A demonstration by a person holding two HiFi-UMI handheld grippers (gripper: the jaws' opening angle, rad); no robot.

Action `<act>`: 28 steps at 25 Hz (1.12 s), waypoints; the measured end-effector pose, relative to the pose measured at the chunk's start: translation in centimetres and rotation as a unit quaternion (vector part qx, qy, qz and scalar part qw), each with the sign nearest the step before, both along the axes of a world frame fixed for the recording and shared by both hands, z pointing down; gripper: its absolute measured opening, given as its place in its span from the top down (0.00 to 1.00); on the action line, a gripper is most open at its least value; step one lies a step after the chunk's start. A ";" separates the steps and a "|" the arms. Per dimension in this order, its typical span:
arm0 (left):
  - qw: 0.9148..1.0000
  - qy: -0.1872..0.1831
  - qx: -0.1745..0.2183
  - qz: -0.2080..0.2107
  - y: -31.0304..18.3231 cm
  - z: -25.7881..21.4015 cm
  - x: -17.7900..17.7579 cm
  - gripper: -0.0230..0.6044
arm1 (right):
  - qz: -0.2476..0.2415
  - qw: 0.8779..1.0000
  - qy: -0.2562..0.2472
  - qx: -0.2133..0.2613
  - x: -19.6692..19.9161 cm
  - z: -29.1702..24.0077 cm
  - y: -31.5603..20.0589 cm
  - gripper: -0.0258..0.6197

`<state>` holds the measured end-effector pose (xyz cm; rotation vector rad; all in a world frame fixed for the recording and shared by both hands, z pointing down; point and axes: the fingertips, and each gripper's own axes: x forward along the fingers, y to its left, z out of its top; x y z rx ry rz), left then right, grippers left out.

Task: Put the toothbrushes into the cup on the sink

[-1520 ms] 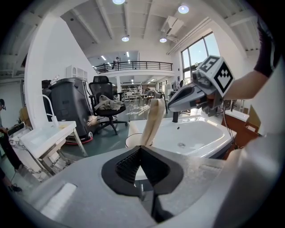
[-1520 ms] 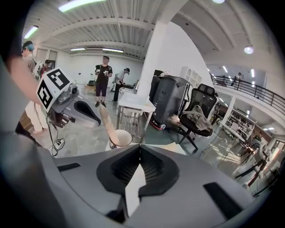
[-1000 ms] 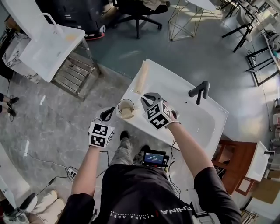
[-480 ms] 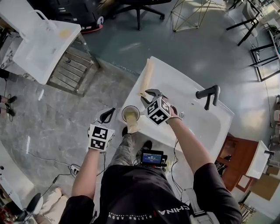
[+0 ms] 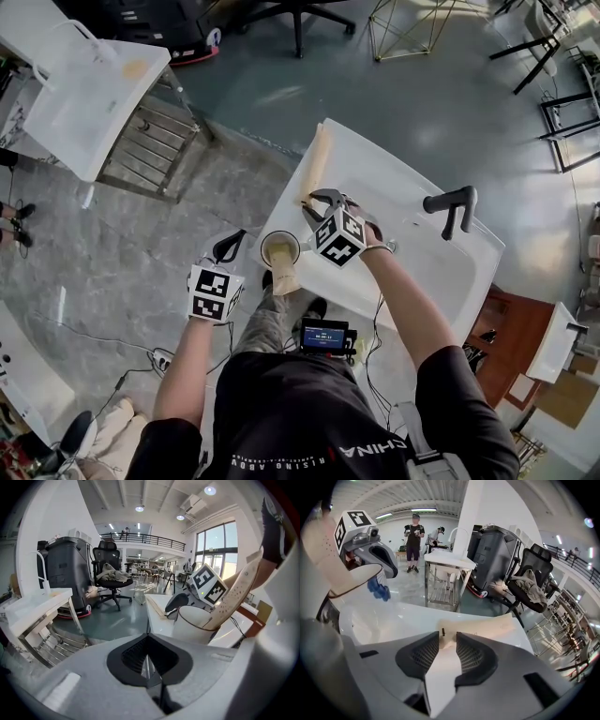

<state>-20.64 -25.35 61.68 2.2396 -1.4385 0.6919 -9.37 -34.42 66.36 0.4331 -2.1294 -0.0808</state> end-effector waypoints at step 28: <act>1.000 -0.012 0.011 -0.001 0.0 -1.4 0.1 0.96 | 0.038 0.999 -0.016 0.005 0.7 -2.8 0.2 0.94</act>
